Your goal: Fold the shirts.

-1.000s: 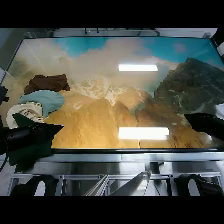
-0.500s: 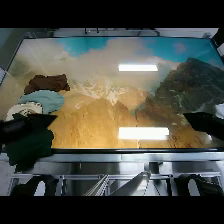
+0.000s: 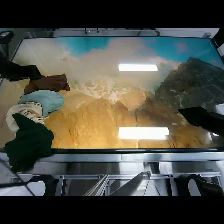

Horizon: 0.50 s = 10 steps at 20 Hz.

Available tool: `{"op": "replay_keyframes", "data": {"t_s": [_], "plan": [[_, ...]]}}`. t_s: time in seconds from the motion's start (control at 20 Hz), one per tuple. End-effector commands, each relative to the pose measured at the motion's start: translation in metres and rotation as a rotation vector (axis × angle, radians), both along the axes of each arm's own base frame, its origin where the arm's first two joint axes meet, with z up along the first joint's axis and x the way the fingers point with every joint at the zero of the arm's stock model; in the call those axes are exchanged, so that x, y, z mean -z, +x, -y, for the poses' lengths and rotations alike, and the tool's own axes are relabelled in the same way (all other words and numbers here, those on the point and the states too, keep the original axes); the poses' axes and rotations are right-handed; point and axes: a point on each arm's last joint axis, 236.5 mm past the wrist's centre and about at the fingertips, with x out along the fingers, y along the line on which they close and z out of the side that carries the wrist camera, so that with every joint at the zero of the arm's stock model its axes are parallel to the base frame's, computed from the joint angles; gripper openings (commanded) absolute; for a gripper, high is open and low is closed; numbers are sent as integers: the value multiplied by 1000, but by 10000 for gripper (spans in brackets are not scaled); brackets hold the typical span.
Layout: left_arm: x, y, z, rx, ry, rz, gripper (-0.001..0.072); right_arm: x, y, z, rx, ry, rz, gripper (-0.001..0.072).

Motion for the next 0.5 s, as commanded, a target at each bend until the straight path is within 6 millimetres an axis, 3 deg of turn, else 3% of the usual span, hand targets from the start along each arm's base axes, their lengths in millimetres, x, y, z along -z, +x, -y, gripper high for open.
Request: {"op": "replay_keyframes", "data": {"t_s": [0.0, 0.15, 0.3, 0.4, 0.45], "plan": [[73, 42, -33, 0, 54, -189, 715, 10, 8, 2, 9, 20, -38, 20], [109, 55, -50, -26, 45, -222, 715, 18, 12, 4, 14, 28, -66, 19], [139, 51, -69, -61, 25, -269, 714, 23, 14, 4, 13, 34, -88, 20], [152, 48, -70, -65, 13, -296, 710, 27, 15, 5, 14, 38, -100, 19], [156, 48, -69, -64, 11, -303, 640, 28, 15, 5, 14, 40, -106, 19]]}}
